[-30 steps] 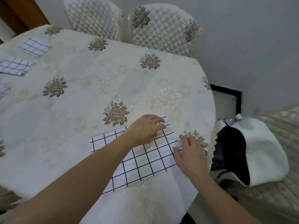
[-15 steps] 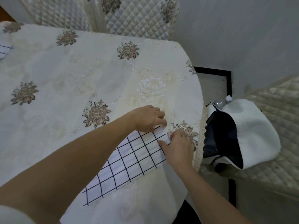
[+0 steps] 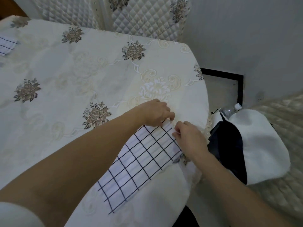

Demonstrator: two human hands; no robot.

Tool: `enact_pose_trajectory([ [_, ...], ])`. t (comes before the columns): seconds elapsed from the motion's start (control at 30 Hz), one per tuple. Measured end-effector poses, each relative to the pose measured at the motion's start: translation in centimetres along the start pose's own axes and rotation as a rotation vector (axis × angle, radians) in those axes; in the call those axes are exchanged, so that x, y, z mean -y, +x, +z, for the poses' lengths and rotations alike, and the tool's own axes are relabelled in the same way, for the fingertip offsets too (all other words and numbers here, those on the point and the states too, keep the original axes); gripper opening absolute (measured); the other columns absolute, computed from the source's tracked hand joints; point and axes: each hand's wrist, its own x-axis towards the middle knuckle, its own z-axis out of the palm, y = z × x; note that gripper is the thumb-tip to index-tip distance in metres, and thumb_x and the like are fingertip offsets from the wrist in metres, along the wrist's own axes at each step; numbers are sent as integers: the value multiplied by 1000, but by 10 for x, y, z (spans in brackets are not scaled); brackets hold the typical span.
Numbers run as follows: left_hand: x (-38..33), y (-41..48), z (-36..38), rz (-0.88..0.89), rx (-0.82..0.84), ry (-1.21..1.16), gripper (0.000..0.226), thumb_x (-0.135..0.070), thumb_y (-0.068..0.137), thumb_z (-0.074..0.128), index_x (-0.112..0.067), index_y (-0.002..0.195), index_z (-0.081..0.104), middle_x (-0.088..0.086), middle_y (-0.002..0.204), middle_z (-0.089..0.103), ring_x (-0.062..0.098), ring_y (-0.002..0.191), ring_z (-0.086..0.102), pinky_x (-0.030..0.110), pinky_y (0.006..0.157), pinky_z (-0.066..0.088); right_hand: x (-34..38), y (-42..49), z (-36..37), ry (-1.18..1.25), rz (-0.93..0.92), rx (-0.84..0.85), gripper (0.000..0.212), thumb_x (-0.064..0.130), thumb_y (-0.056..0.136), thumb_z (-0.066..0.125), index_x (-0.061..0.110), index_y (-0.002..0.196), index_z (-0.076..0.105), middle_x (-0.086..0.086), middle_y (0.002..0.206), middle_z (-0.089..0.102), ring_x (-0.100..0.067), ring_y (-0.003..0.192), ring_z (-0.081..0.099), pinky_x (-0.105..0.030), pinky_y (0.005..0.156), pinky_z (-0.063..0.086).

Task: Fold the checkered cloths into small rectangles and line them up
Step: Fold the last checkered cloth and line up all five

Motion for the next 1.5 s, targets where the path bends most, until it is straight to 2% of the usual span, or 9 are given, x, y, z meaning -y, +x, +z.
enact_pose_trajectory([
  [0.3,34,-10,-14,-401,-176,-89,21,-26,104,39,-14,114,53,5,91,62,29,80,59,34,62,35,-1,92,-52,-123,-254,-76,17,28,106,41,13,110,48,-11,84,65,-31,69,51,-36,61,34],
  [0.5,45,-57,-22,-620,-265,-156,24,-30,104,40,-13,112,54,10,78,58,33,68,57,35,53,36,39,121,-70,-109,-391,-75,28,33,105,44,21,116,66,-9,98,71,-32,92,62,-36,70,42],
  [0.73,25,-113,-26,-680,-415,-167,17,-26,102,46,-13,106,56,5,79,63,31,70,56,36,53,42,67,97,-81,-137,-475,-38,31,40,97,58,28,125,60,2,116,69,-25,106,61,-37,79,49],
  [0.83,14,-126,-19,-663,-429,-173,14,-25,102,48,-13,103,55,5,76,60,31,66,55,38,51,44,61,75,-72,-4,-473,-246,52,32,92,68,22,140,51,-1,129,57,-22,113,55,-37,89,49],
  [0.93,9,-130,-15,-660,-453,-184,15,-25,102,48,-12,103,56,6,76,61,30,65,54,35,49,38,44,31,-50,311,-403,-497,33,20,94,61,13,126,59,0,120,56,-16,102,59,-31,81,53],
  [1.1,9,-123,-11,-628,-458,-175,18,-28,103,47,-12,101,54,5,72,55,29,60,50,37,47,43,18,-11,1,237,-755,-114,38,16,94,51,11,131,60,-1,133,60,-12,117,59,-18,101,46],
  [1.2,13,-117,-11,-598,-478,-181,16,-26,102,51,-11,100,55,4,69,52,29,57,48,38,47,45,23,-2,17,152,-903,126,48,18,99,46,8,146,47,-5,150,48,-15,142,39,-27,120,28],
  [1.3,19,-113,-11,-551,-493,-187,12,-23,101,54,-11,99,56,1,66,47,29,55,46,35,46,38,17,16,20,119,-900,277,54,21,103,45,10,154,34,-1,161,31,-8,149,21,-21,123,10],
  [1.5,28,-113,-11,-524,-578,-186,11,-20,97,60,-10,97,61,5,65,58,28,54,50,33,44,38,-22,33,30,115,-860,357,58,25,103,45,13,157,26,4,165,18,-7,152,12,-28,125,12],
])
